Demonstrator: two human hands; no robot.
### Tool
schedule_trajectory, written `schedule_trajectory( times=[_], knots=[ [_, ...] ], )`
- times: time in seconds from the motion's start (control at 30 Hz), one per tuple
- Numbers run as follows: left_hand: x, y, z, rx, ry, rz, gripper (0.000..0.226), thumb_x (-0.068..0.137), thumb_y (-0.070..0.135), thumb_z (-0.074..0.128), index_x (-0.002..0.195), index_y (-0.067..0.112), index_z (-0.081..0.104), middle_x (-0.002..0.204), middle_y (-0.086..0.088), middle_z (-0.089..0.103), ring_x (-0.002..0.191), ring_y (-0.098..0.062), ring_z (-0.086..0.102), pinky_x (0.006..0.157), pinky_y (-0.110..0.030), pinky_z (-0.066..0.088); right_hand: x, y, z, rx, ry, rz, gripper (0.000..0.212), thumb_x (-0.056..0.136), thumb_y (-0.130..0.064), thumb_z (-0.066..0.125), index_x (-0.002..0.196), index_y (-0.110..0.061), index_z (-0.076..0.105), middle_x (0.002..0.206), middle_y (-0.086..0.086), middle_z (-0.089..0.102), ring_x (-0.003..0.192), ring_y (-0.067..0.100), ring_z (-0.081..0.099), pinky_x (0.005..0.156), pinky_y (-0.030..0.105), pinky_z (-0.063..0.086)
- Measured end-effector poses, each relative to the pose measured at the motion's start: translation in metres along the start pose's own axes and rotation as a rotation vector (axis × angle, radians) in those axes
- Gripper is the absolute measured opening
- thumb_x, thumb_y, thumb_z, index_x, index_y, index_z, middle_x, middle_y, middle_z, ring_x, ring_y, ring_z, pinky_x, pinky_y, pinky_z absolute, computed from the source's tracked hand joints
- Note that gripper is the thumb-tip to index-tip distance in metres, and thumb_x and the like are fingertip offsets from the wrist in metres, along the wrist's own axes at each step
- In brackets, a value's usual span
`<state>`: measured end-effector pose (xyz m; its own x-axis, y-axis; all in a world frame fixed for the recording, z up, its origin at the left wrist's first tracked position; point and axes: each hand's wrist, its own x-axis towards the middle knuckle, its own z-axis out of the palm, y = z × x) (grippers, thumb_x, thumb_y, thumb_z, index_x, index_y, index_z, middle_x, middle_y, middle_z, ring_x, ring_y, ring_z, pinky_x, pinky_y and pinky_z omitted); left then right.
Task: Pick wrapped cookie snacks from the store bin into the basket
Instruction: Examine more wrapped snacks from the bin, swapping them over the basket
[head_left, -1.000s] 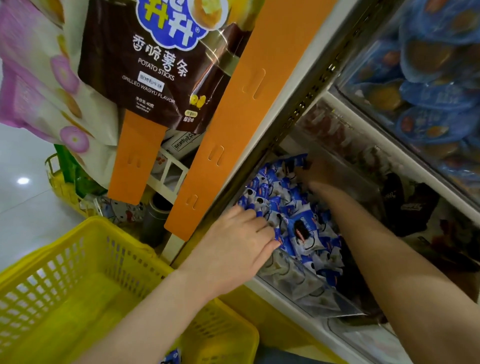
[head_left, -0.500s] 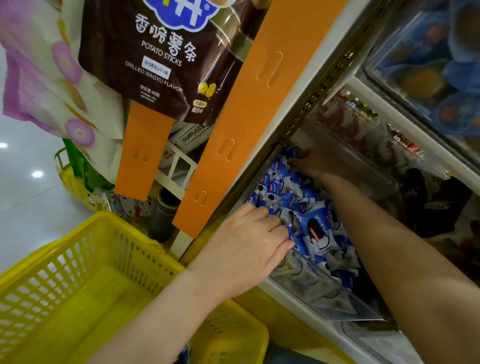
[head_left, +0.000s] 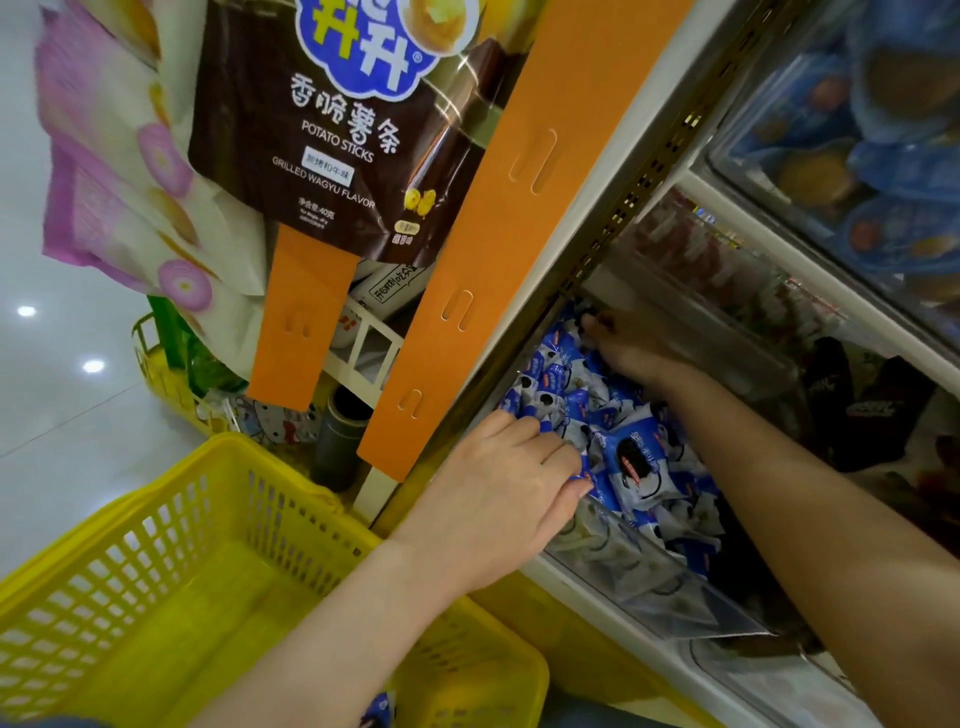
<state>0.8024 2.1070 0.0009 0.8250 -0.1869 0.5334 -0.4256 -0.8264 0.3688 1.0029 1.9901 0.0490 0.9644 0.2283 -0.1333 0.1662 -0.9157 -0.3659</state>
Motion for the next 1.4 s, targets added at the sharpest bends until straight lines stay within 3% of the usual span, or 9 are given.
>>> schedule_trajectory(
  times=[0.1,0.23,0.4,0.6,0.73,0.93,1.1,1.23,1.4],
  knots=[
    [-0.001,0.003,-0.002,0.011,-0.04,-0.03,0.041,0.095,0.039,0.025,0.09,0.024,0.063,0.083,0.009,0.066,0.077,-0.01,0.056,0.081,-0.027,0.041,-0.023,-0.004,-0.008,0.058,0.063,-0.041,0.038,0.1,-0.035,0.032,0.122,-0.009,0.049,0.104,0.003,0.053,0.092,0.016,0.051,0.079,0.028,0.038],
    [-0.004,0.008,-0.006,0.04,-0.066,-0.062,0.037,0.096,0.036,0.028,0.096,0.021,0.062,0.091,0.006,0.066,0.086,-0.014,0.057,0.092,-0.029,0.038,-0.074,-0.002,-0.013,0.078,0.251,-0.168,0.033,0.099,-0.039,0.034,0.12,-0.02,0.05,0.093,-0.011,0.052,0.076,-0.002,0.046,0.066,0.011,0.038],
    [-0.013,0.015,-0.012,0.128,-0.035,-0.073,0.028,0.091,0.027,0.041,0.089,0.016,0.067,0.085,0.0,0.068,0.083,-0.019,0.064,0.093,-0.034,0.047,-0.135,0.018,-0.002,0.093,0.285,-0.208,0.037,0.095,-0.04,0.042,0.125,-0.019,0.05,0.105,-0.014,0.053,0.093,-0.001,0.05,0.071,0.004,0.034],
    [-0.021,0.014,-0.015,0.154,-0.049,-0.023,0.031,0.092,0.026,0.04,0.106,0.013,0.063,0.102,-0.005,0.066,0.101,-0.023,0.061,0.107,-0.04,0.035,-0.161,0.035,0.018,0.088,0.129,-0.099,0.047,0.085,-0.035,0.063,0.128,-0.018,0.052,0.128,0.002,0.049,0.116,0.016,0.049,0.096,0.025,0.038],
    [-0.025,0.013,-0.018,0.091,-0.101,-0.03,0.034,0.096,0.026,0.038,0.124,0.013,0.054,0.125,-0.005,0.057,0.123,-0.022,0.047,0.114,-0.034,0.016,-0.158,0.038,0.019,0.185,0.131,0.029,0.071,0.081,-0.031,0.069,0.14,-0.015,0.032,0.139,0.007,0.041,0.125,0.023,0.045,0.103,0.038,0.04],
    [-0.04,0.02,-0.029,-0.143,0.06,-0.087,0.024,0.095,0.015,0.045,0.116,0.012,0.058,0.111,-0.001,0.058,0.108,-0.014,0.05,0.096,-0.025,0.035,-0.156,0.031,0.015,0.247,0.21,0.039,0.062,0.077,-0.022,0.074,0.13,-0.011,0.043,0.109,0.0,0.063,0.077,-0.006,0.053,0.063,0.005,0.041],
    [-0.046,0.024,-0.036,-0.504,0.112,-0.369,0.022,0.095,0.027,0.042,0.114,0.024,0.053,0.106,0.016,0.051,0.101,0.003,0.045,0.086,-0.01,0.035,-0.178,-0.006,0.012,0.391,0.545,-0.193,0.039,0.079,-0.028,0.072,0.112,-0.014,0.056,0.103,0.002,0.064,0.09,0.012,0.062,0.08,0.031,0.053],
    [-0.048,0.023,-0.044,-1.002,0.118,-0.571,0.039,0.083,0.047,0.049,0.116,0.027,0.052,0.112,0.014,0.058,0.102,0.006,0.054,0.083,-0.01,0.043,-0.207,-0.041,0.023,0.567,0.353,-0.426,0.026,0.078,-0.024,0.072,0.101,-0.022,0.059,0.092,-0.005,0.067,0.081,0.009,0.064,0.071,0.022,0.052],
    [-0.058,0.016,-0.04,-1.21,0.222,-0.694,0.032,0.086,0.037,0.05,0.101,0.01,0.058,0.09,-0.004,0.063,0.08,-0.007,0.059,0.072,-0.019,0.048,-0.211,-0.049,0.059,0.829,-0.013,-0.358,0.028,0.08,-0.011,0.069,0.105,-0.014,0.058,0.098,0.003,0.068,0.089,0.015,0.066,0.081,0.026,0.054]
  ],
)
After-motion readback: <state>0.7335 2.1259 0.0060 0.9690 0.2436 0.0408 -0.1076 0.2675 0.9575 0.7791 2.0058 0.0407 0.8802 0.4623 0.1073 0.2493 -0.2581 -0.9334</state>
